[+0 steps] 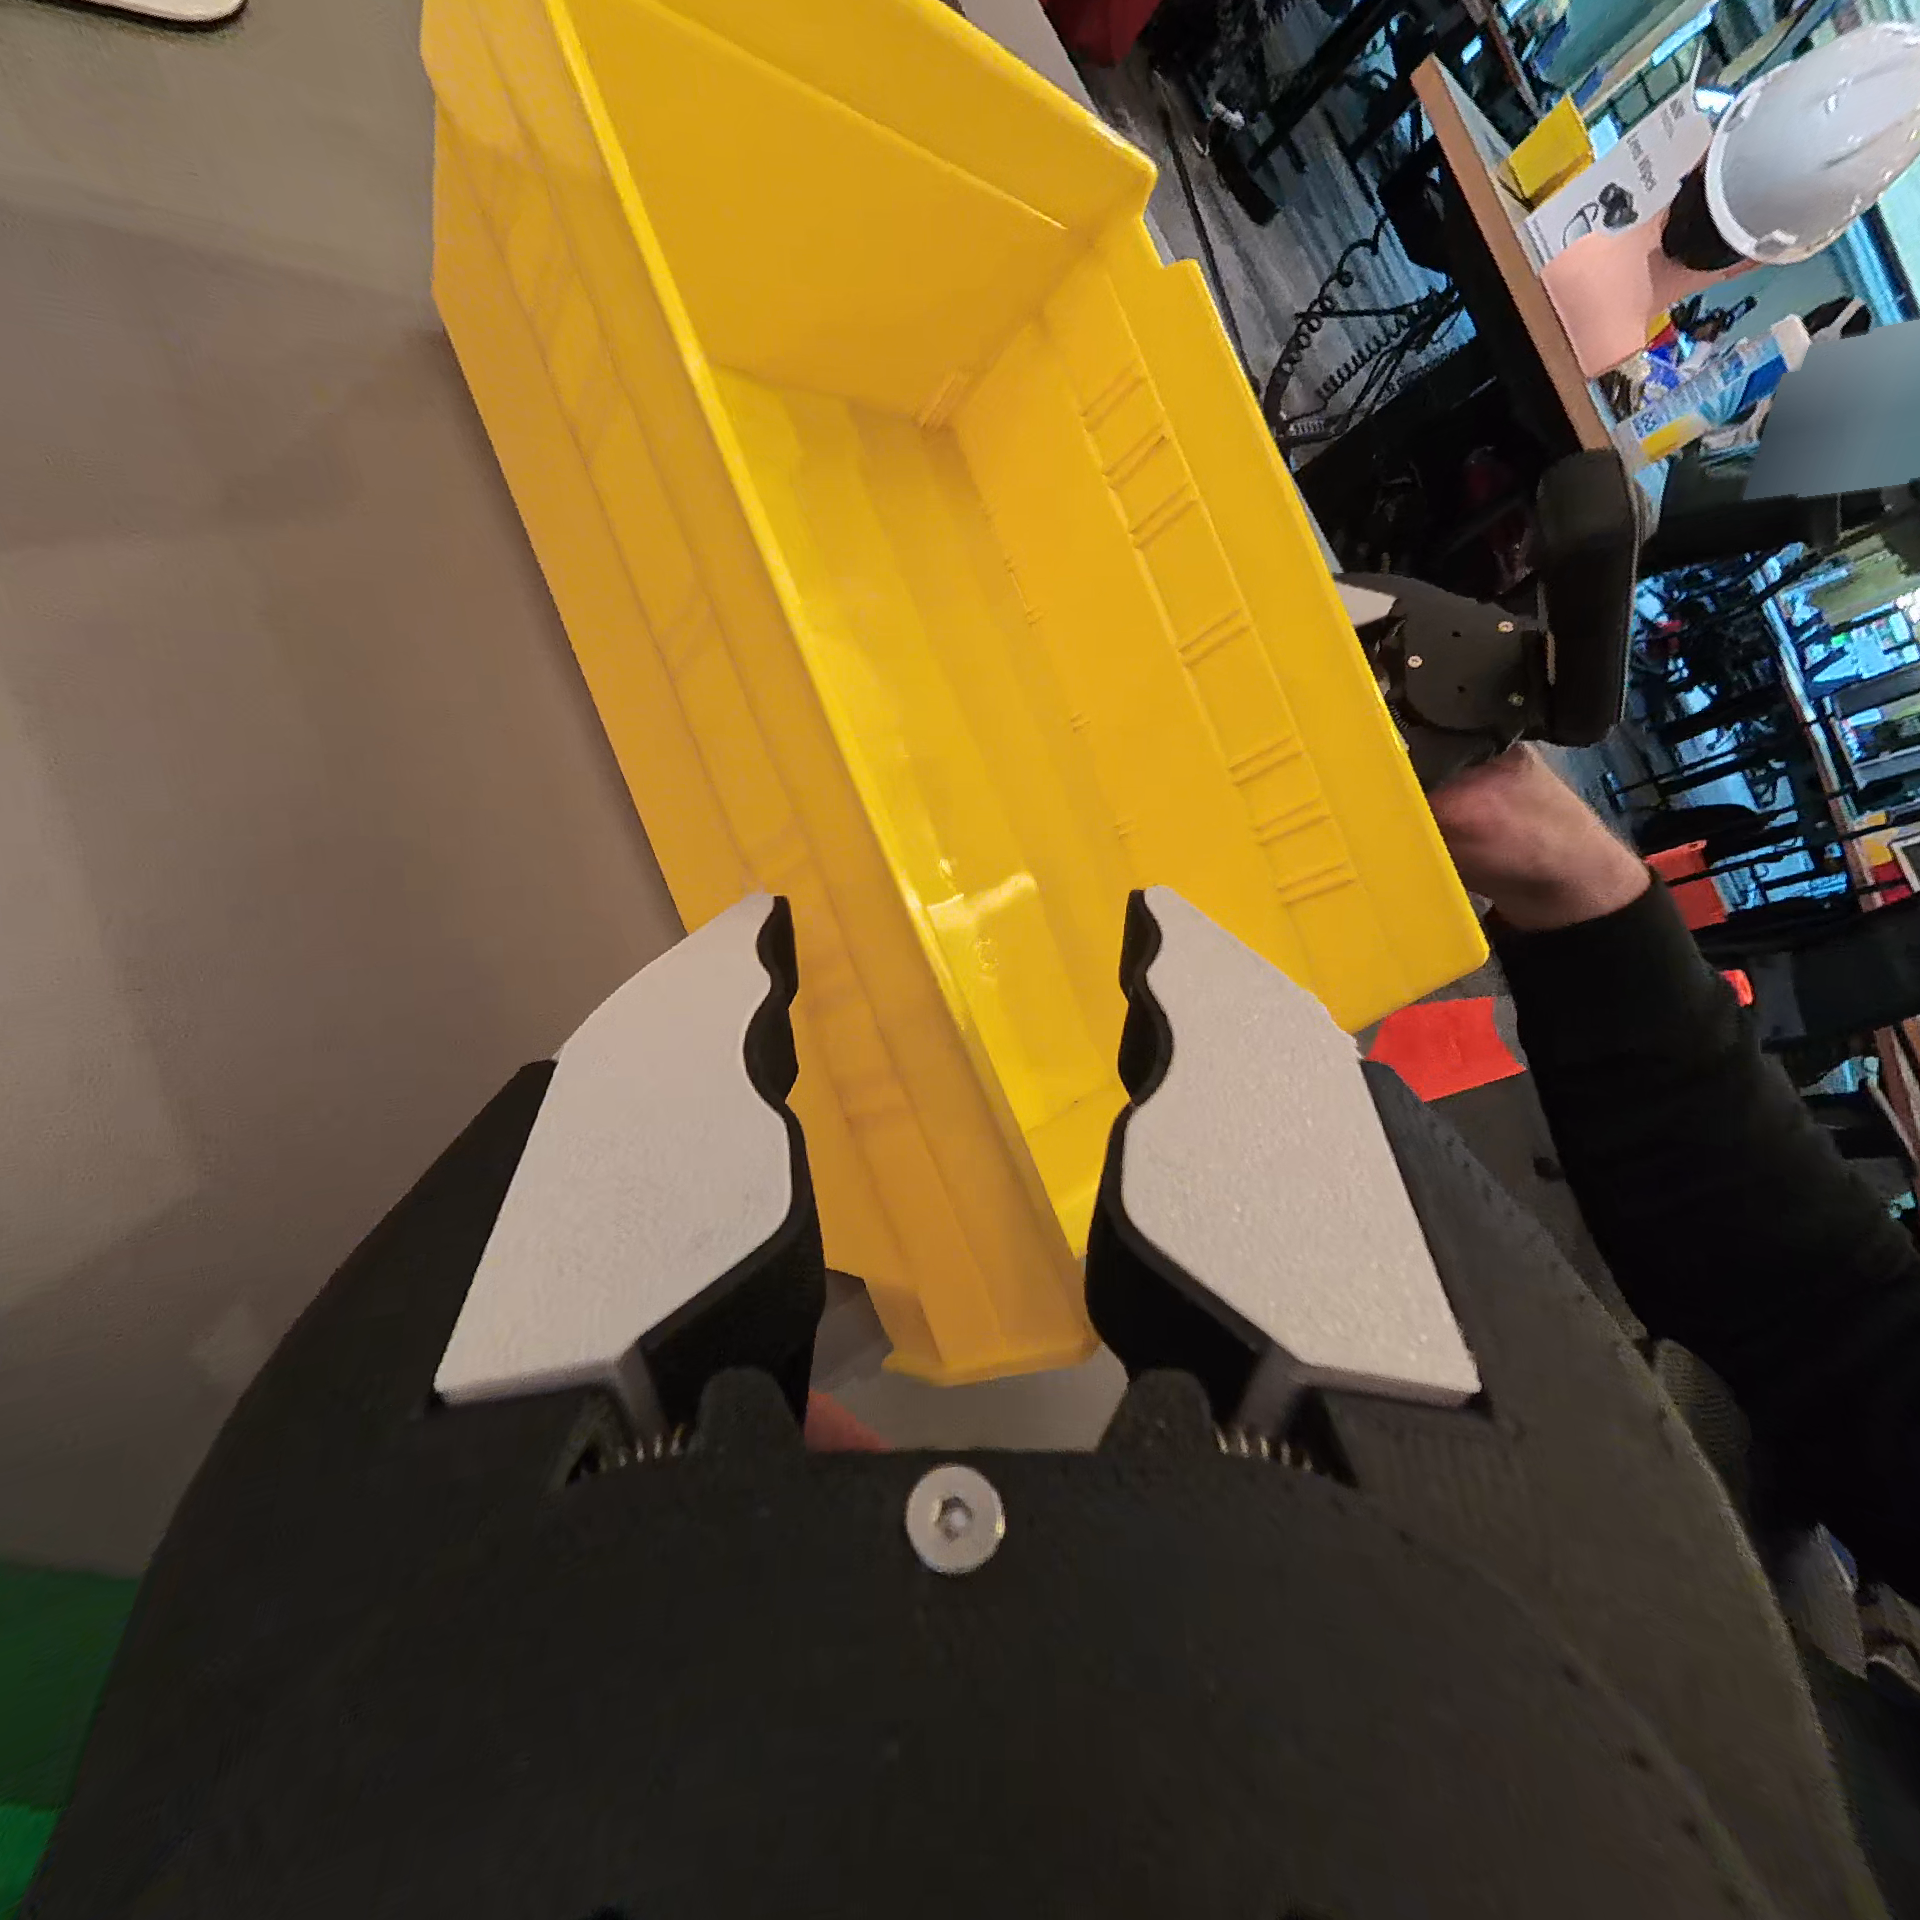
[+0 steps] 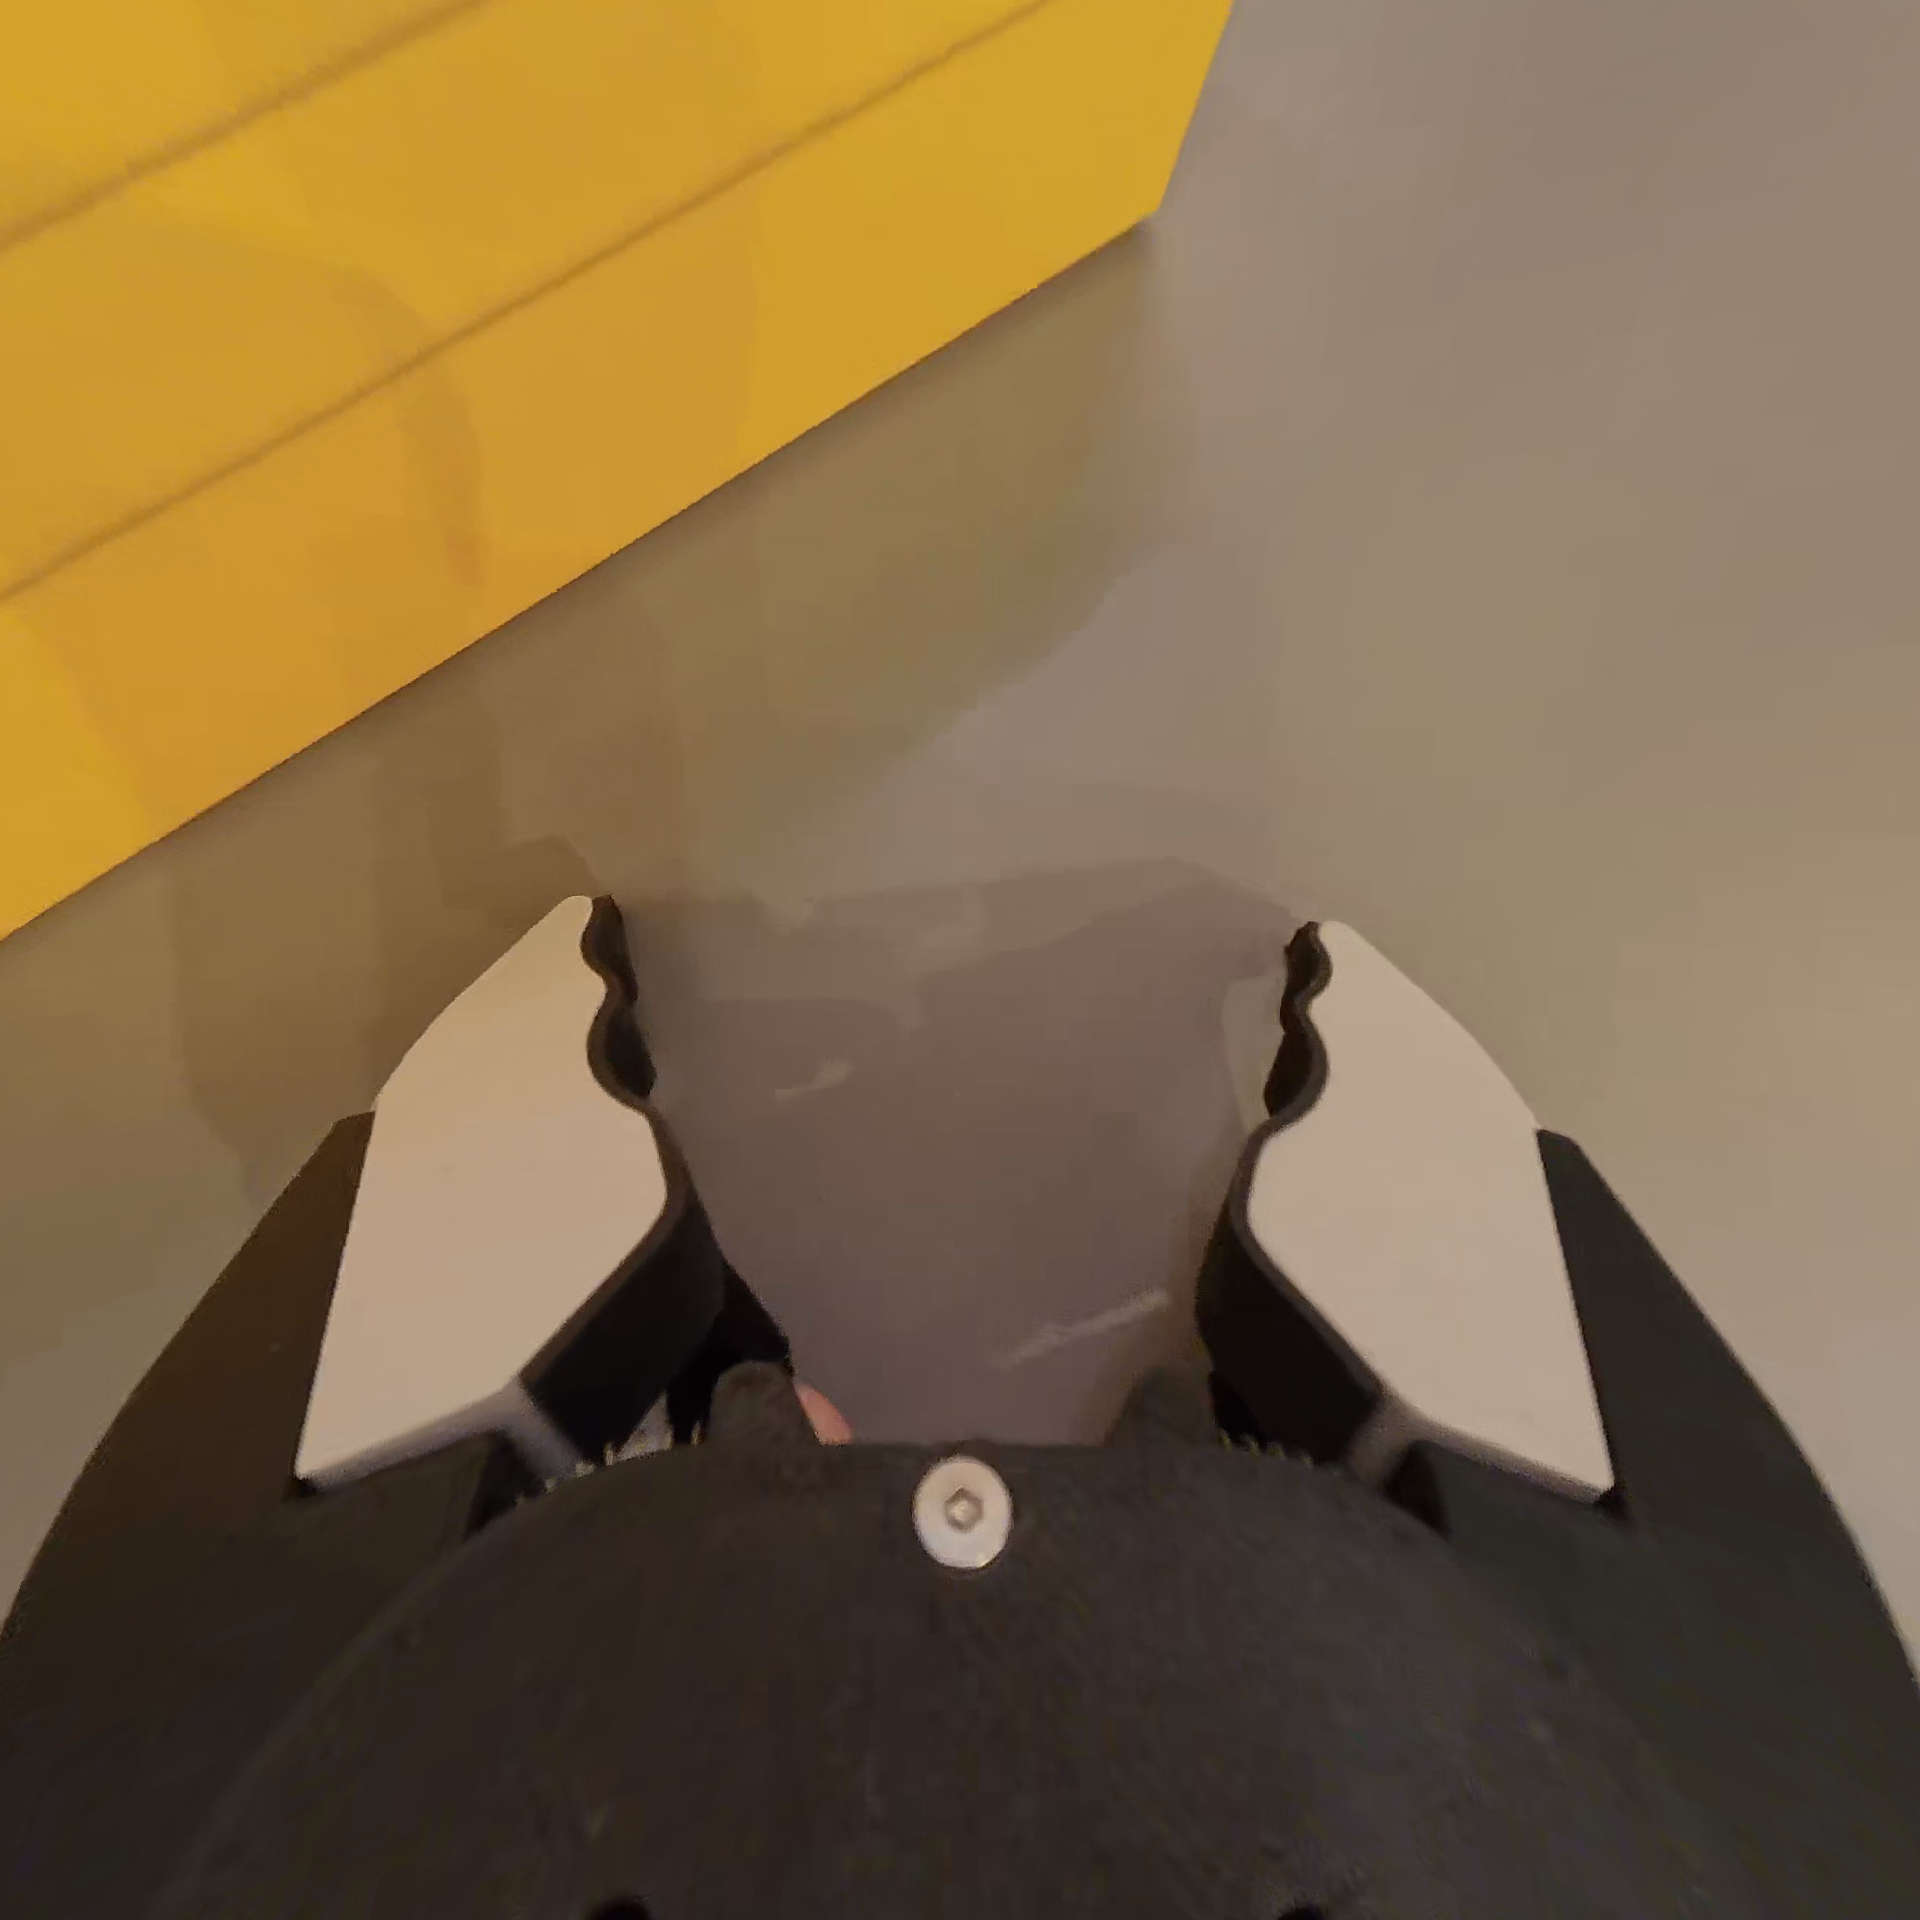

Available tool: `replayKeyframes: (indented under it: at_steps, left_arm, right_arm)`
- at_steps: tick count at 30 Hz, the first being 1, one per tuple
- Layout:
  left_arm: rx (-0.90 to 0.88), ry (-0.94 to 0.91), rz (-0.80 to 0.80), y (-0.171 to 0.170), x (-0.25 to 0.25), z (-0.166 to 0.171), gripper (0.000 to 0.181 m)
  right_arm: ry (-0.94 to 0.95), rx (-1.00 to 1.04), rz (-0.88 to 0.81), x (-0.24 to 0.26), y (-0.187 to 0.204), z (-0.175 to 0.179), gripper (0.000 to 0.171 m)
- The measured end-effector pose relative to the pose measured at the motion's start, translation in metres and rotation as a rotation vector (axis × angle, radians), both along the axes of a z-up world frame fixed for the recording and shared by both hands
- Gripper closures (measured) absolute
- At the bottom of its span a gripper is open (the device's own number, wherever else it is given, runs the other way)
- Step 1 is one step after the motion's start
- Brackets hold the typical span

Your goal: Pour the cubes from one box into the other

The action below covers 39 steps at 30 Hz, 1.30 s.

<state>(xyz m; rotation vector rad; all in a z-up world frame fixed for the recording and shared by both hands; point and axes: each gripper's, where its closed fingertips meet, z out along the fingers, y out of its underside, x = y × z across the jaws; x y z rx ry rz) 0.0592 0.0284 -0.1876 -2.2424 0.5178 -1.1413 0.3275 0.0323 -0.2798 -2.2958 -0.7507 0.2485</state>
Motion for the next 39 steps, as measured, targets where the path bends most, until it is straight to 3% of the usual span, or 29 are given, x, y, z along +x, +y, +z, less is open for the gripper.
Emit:
replayKeyframes:
  at_steps: [4, 6, 11, 14, 16, 20, 25, 39]
  left_arm:
    - [0.014, 0.021, -0.011, -0.001, 0.003, -0.002, 0.121]
    - [0.007, 0.011, -0.016, -0.002, 0.004, -0.002, 0.122]
    - [0.007, 0.008, -0.025, -0.005, 0.002, -0.002, 0.122]
    - [0.006, 0.009, -0.024, -0.004, 0.003, -0.003, 0.122]
    - [0.008, 0.007, -0.024, -0.004, 0.003, -0.003, 0.122]
    - [0.015, 0.014, -0.023, -0.004, 0.001, -0.004, 0.122]
    - [0.017, 0.010, -0.022, -0.004, -0.001, -0.003, 0.122]
    - [0.193, 0.044, -0.002, -0.011, -0.014, 0.007, 0.120]
  right_arm:
    - [0.021, -0.017, 0.000, -0.004, 0.004, 0.000, 0.061]
    - [-0.001, -0.005, 0.002, -0.003, 0.003, 0.000, 0.048]
    - [-0.073, 0.125, -0.006, 0.002, 0.009, 0.009, 0.065]
    - [-0.066, 0.044, -0.040, 0.010, 0.015, 0.007, 0.079]
    - [0.015, 0.001, -0.034, 0.004, 0.013, 0.002, 0.076]
    - [0.016, 0.013, 0.021, -0.003, 0.009, 0.003, 0.087]
    - [-0.012, -0.045, -0.009, 0.001, 0.011, -0.006, 0.029]
    - [-0.011, -0.045, -0.008, 0.001, 0.011, -0.006, 0.029]
